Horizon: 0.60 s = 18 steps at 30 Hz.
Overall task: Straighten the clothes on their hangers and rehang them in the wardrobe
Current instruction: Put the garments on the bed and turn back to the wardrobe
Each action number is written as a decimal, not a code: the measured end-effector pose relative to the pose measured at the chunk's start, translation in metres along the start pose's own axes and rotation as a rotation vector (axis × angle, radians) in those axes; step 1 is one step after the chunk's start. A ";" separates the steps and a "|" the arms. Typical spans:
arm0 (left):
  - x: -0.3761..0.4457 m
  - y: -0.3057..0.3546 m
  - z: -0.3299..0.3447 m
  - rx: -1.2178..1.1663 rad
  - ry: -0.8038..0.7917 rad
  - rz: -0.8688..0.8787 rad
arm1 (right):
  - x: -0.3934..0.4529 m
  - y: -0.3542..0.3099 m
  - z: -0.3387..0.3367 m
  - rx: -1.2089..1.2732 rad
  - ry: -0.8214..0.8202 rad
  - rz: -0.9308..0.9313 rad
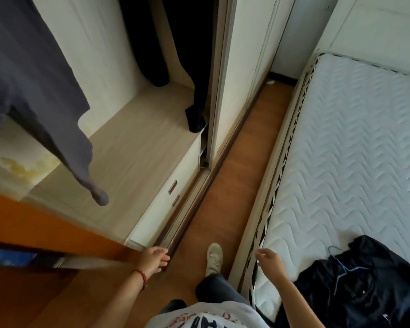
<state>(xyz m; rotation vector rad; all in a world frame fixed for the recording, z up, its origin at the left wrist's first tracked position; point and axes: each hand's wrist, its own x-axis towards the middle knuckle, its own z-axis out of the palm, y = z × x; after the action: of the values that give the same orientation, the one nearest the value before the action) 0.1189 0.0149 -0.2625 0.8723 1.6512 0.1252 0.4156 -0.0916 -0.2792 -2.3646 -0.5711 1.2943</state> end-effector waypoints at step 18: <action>0.118 0.216 -0.016 -0.238 0.137 0.036 | 0.176 -0.219 -0.064 -0.026 -0.089 -0.209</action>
<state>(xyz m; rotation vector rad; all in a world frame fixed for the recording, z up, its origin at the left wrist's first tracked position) 0.2046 0.2450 -0.2395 0.7245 1.7067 0.4052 0.5205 0.1752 -0.2581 -2.2078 -0.8427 1.3079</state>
